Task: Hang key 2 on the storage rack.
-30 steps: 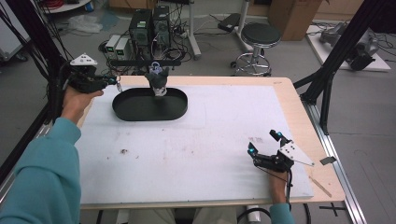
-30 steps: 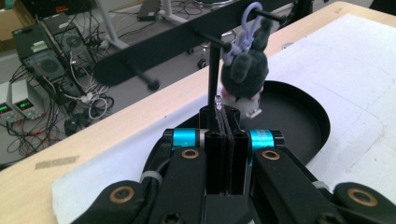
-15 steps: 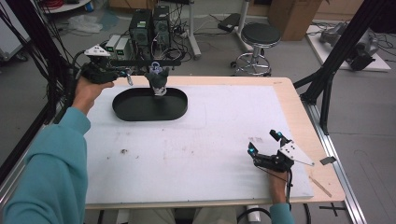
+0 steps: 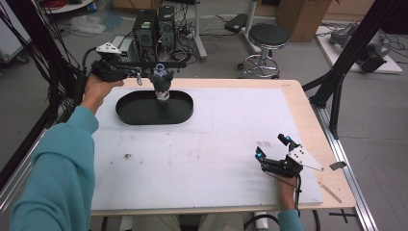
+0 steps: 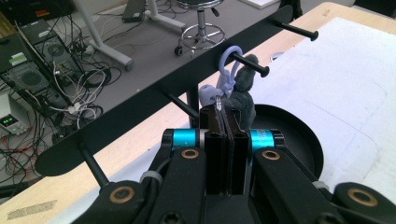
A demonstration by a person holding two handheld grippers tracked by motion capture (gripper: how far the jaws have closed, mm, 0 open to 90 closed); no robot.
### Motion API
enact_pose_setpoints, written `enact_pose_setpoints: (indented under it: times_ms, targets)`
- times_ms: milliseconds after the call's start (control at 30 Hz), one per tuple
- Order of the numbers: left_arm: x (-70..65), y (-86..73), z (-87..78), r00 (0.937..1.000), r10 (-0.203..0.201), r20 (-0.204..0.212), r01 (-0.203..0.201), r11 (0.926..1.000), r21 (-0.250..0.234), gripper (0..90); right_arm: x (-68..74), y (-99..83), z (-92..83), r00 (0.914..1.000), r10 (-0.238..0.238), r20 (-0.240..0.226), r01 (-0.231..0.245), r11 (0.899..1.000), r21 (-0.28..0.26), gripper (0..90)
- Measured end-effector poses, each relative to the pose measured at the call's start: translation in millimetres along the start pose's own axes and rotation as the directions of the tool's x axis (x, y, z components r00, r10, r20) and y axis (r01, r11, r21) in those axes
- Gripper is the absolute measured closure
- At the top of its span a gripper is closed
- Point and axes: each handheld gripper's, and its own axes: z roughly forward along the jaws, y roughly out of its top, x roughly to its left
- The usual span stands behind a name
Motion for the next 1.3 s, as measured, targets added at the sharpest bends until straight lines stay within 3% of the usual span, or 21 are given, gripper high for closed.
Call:
enact_pose_setpoints:
  times_ms: [467,800,1300]
  targets:
    - [2.4,-1.0,5.7,0.9998,-0.002,-0.017,0.003,0.9997,0.022,88.6,-0.8,0.1,0.4,1.0,-0.009,0.002,0.009,1.0,-0.006,0.7]
    - [2.4,-2.4,11.0,1.0,-0.006,-0.005,0.006,0.9996,0.029,88.5,-0.8,0.0,0.4,1.0,-0.009,0.001,0.009,1.0,-0.006,0.7]
    - [13.9,-4.2,14.0,0.9996,-0.029,0.003,0.029,0.9994,0.018,88.5,-0.5,0.0,0.3,1.0,-0.007,0.002,0.007,1.0,-0.005,0.7]
